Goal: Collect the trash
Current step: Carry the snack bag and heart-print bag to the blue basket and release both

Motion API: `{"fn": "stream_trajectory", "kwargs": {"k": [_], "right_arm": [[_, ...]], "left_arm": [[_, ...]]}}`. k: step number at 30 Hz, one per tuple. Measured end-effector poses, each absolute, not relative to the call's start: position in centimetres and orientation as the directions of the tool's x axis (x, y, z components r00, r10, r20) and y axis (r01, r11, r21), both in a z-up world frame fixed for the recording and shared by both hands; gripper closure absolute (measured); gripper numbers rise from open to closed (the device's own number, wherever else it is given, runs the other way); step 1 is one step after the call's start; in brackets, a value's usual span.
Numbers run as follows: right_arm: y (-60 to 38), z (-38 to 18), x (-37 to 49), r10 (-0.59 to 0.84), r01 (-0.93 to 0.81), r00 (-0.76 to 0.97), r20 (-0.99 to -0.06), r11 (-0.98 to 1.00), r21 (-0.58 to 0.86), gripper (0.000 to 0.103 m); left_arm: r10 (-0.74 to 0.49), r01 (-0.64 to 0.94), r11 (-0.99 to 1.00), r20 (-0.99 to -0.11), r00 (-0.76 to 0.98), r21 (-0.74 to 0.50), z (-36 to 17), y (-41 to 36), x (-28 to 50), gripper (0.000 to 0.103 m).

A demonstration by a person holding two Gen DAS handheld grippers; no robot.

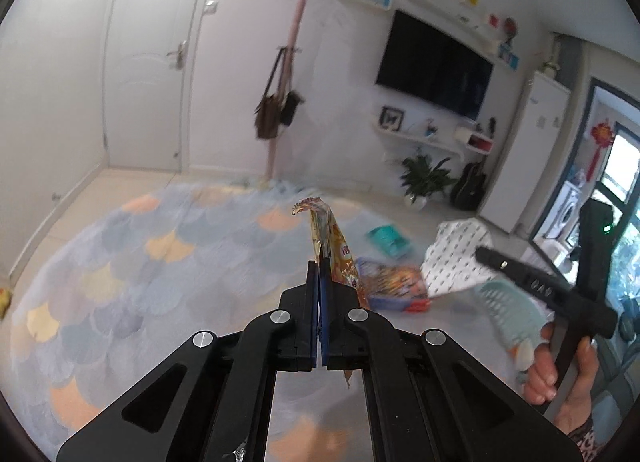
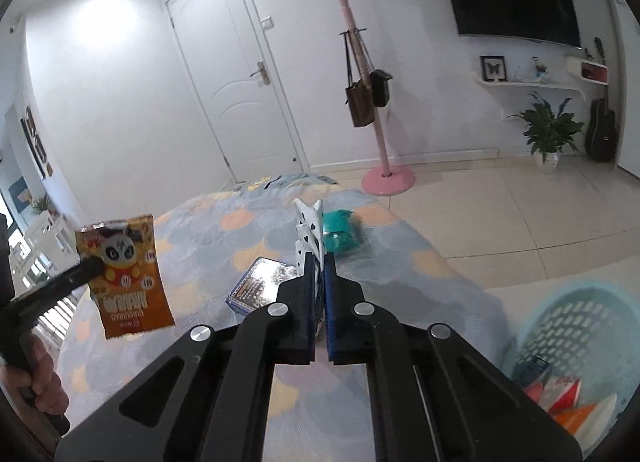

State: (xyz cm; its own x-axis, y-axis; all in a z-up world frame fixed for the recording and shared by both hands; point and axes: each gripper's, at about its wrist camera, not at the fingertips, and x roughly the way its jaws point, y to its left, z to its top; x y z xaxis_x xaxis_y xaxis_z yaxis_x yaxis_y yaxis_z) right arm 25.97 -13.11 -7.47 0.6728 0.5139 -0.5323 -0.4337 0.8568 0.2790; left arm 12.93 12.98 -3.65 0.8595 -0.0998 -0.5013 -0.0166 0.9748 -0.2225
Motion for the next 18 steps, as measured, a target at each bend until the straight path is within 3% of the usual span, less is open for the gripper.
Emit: {"fn": "stream_trajectory", "kwargs": {"k": [7,18], "right_arm": [[-16.9,-5.6,23.7,0.475,-0.395,0.717,-0.51,0.88,0.264,0.101],[-27.0,-3.8,20.3,0.32,-0.208,0.824,-0.468,0.938,0.276,0.101]], "left_arm": [[-0.169,0.079,0.974,-0.446,0.879,-0.214,-1.3,8.5,13.0,0.103],[-0.386,0.316,0.92,-0.405,0.829,-0.232,-0.5,-3.3,16.3,0.103]]}}
